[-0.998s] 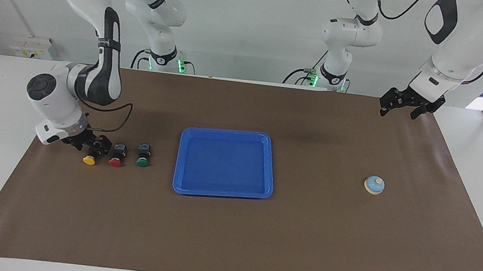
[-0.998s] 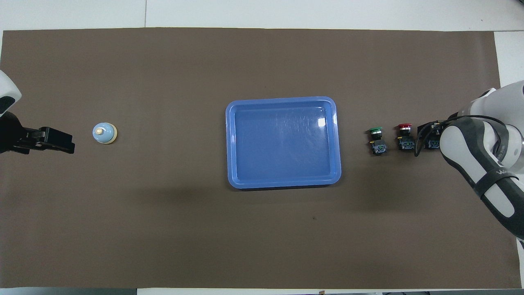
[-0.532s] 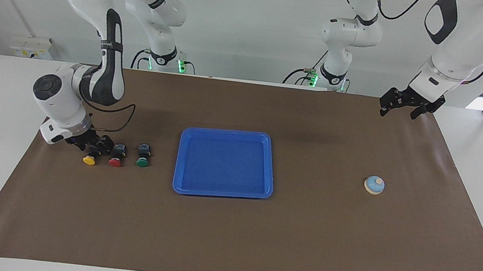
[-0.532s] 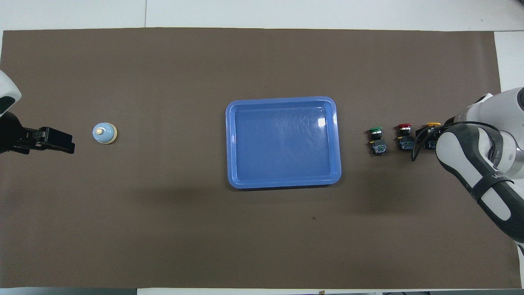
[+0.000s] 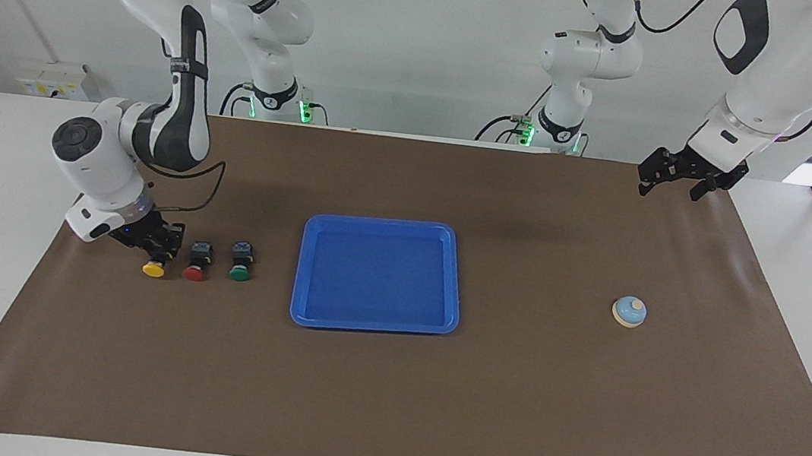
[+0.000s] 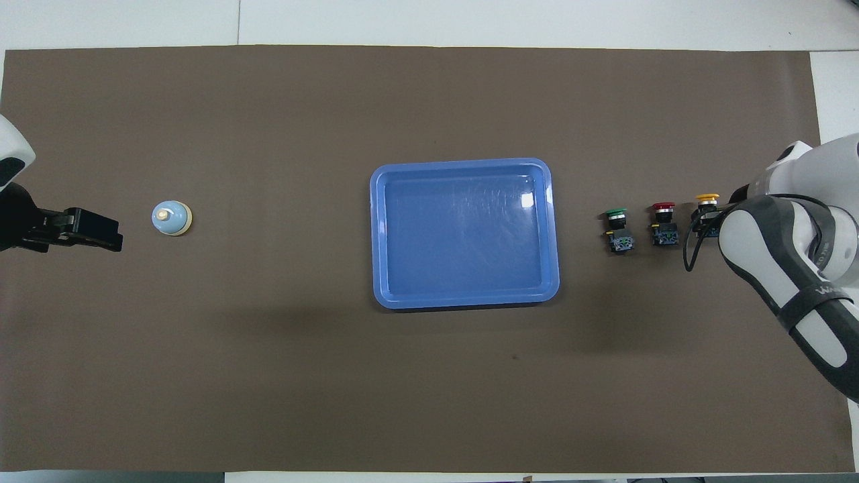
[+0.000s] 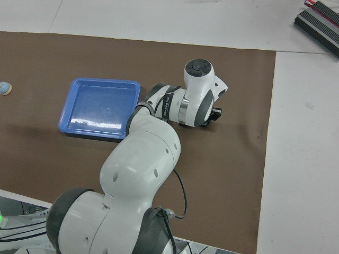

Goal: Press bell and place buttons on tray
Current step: 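Grasp the yellow-capped button with the right gripper, then carry the yellow button into the blue tray and release it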

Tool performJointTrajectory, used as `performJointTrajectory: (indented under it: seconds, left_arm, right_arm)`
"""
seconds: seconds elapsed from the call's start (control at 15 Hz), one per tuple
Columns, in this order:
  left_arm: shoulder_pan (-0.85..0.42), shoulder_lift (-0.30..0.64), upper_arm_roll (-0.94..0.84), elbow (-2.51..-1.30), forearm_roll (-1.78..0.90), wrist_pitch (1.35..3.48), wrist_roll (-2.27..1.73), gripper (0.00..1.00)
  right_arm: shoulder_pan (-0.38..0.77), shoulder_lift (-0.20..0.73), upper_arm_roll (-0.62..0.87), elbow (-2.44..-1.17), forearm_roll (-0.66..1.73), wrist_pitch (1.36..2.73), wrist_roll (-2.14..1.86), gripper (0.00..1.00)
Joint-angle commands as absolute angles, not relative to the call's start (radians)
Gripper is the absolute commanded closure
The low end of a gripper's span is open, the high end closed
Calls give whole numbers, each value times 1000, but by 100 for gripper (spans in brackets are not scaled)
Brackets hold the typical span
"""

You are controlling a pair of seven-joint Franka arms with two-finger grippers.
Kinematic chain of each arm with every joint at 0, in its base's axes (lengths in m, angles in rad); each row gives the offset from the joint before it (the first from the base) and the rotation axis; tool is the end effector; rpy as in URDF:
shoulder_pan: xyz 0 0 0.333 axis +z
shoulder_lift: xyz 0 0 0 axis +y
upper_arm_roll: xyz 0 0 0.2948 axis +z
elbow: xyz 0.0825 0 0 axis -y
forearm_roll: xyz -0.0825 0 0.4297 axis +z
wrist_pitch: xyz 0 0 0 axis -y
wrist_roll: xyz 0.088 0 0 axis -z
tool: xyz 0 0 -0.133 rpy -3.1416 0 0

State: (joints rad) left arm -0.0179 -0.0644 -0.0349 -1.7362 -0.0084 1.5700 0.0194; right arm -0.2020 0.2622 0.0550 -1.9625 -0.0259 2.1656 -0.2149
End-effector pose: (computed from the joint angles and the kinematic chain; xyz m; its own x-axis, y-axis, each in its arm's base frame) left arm 0.5723 -0.0318 0.5300 0.9923 -0.0716 -0.1015 -0.0711 -0.9974 0.0081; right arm 0.6203 -0.0936 0.2627 0.9949 0.0815 -0.0586 0.0813 -0.9967 -0.0063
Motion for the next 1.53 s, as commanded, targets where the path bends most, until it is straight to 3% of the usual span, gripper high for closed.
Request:
performJointTrajectory:
  seconds: [0.0, 0.4, 0.6, 1.0, 1.06, 1.2, 1.46]
  left_arm:
    - [-17, -72, -34, -1729, 0, 1548, 8, 0]
    - [-17, -72, -34, -1729, 0, 1548, 8, 0]
    - [-17, -72, -34, -1729, 0, 1546, 8, 0]
    - [-17, -72, -34, -1729, 0, 1546, 8, 0]
    - [-17, -72, -34, -1729, 0, 1548, 9, 0]
    - [-17, -71, -35, -1729, 0, 1548, 8, 0]
    - [-17, -71, -35, -1729, 0, 1548, 9, 0]
  right_arm:
    - [-132, 255, 98, -1827, -23, 2039, -105, 100]
    - [228, 307, 97, -1850, -23, 2141, 328, 100]
    - [270, 350, 98, -1850, -25, 2183, 348, 100]
    - [291, 341, 98, -1920, -25, 2209, 353, 100]
    - [291, 341, 98, -1921, -25, 2204, 353, 77]
    - [291, 341, 98, -1917, -25, 2192, 354, 0]
    - [259, 333, 94, -1827, -31, 2091, 341, 0]
